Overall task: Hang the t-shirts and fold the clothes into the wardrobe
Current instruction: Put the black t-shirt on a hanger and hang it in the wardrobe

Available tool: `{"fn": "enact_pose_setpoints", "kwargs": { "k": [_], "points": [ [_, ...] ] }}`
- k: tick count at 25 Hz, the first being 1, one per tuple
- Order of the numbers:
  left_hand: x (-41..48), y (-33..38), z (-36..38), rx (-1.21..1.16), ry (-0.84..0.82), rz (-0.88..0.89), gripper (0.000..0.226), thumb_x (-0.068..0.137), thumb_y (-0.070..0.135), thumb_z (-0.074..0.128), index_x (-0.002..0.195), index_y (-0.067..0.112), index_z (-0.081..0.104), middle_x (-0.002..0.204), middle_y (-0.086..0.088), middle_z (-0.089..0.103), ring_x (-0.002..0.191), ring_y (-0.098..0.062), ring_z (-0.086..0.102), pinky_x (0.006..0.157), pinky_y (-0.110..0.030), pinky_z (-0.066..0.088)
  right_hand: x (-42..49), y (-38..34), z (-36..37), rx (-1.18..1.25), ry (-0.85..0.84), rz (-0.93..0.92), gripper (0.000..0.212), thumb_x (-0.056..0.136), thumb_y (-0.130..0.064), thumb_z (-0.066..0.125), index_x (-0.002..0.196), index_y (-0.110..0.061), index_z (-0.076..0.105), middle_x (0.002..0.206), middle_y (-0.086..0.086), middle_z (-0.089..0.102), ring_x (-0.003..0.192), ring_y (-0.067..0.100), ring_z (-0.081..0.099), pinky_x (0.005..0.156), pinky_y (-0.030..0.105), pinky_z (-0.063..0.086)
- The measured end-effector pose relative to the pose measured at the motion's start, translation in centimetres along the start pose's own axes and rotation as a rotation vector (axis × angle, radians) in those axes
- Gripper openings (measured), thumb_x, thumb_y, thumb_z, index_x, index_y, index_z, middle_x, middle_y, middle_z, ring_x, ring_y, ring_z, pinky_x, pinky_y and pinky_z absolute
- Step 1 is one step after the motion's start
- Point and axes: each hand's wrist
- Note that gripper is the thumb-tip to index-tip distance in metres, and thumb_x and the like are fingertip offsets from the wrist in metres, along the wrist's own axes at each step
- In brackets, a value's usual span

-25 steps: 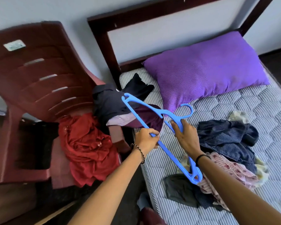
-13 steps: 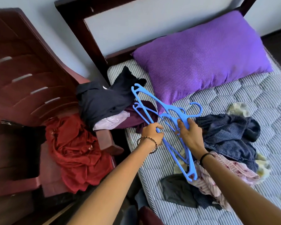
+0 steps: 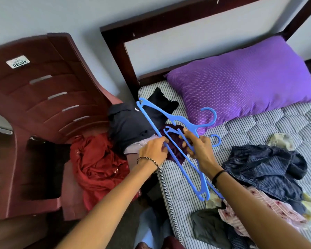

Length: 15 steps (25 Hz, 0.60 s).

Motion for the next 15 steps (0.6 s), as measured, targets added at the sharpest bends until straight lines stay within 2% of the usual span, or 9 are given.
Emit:
{"fn": "enact_pose_setpoints", "kwargs": {
  "k": [3,5,7,9,12,15],
  "points": [
    [0.8,-3.1,-2.6,0.229,0.131,0.036,0.030,0.090,0.022,0.058,0.120,0.026,0.060,0.118,0.003,0.059,0.117,-0.019,0.051,0.086,-0.037,0.048,0.4,-0.5,3.0,-0.054,-0.045,-0.015,0.045,0.096,-0.042,0.068,0.094,0.002,0.075,0.066,0.009,0.046,0.049,0.012,0.031,0.047,0.023,0.025],
    [1.8,-5.3,-3.8,0.339,0.187,0.023,0.039,0.089,0.025,0.062,0.128,0.021,0.054,0.127,0.000,0.052,0.123,-0.022,0.044,0.090,-0.037,0.045,1.1,-0.4,4.9,-0.028,-0.052,-0.018,0.044,0.094,-0.036,0.071,0.084,0.006,0.066,0.068,0.012,0.035,0.049,0.012,0.026,0.045,0.022,0.024],
    [2.8,-7.2,-4.6,0.372,0.179,-0.033,0.052,0.090,0.032,0.065,0.136,0.015,0.045,0.135,-0.004,0.044,0.127,-0.024,0.042,0.091,-0.038,0.045,1.8,0.3,6.6,-0.044,-0.063,-0.018,0.033,0.091,-0.034,0.075,0.079,-0.007,0.061,0.064,0.008,0.031,0.051,0.013,0.025,0.044,0.022,0.023],
    [3.6,-8.3,-5.2,0.331,0.127,-0.086,0.056,0.091,0.038,0.065,0.135,0.012,0.043,0.134,-0.007,0.042,0.128,-0.025,0.041,0.088,-0.040,0.048,2.5,1.0,7.8,-0.083,-0.077,-0.029,0.030,0.091,-0.029,0.076,0.074,-0.014,0.056,0.057,-0.004,0.037,0.050,0.010,0.030,0.045,0.018,0.027],
    [4.7,-9.3,-5.6,0.333,0.092,-0.036,0.037,0.093,0.037,0.062,0.122,0.016,0.053,0.124,-0.004,0.048,0.125,-0.021,0.043,0.079,-0.040,0.050,3.3,2.0,9.2,-0.093,-0.105,-0.024,0.025,0.090,-0.025,0.077,0.082,-0.010,0.058,0.060,-0.005,0.050,0.051,0.011,0.039,0.046,0.016,0.034],
    [5.2,-9.7,-6.1,0.244,0.147,0.029,0.013,0.095,0.028,0.061,0.106,0.020,0.062,0.111,0.000,0.054,0.115,-0.018,0.049,0.064,-0.034,0.041,3.6,2.3,10.3,-0.110,-0.076,-0.001,0.024,0.090,-0.025,0.077,0.090,-0.008,0.060,0.068,-0.001,0.063,0.054,0.014,0.048,0.047,0.016,0.038]
  ]
}}
Point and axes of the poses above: each hand's wrist, its own x-axis towards the middle knuckle, its own z-axis out of the palm, y = z × x
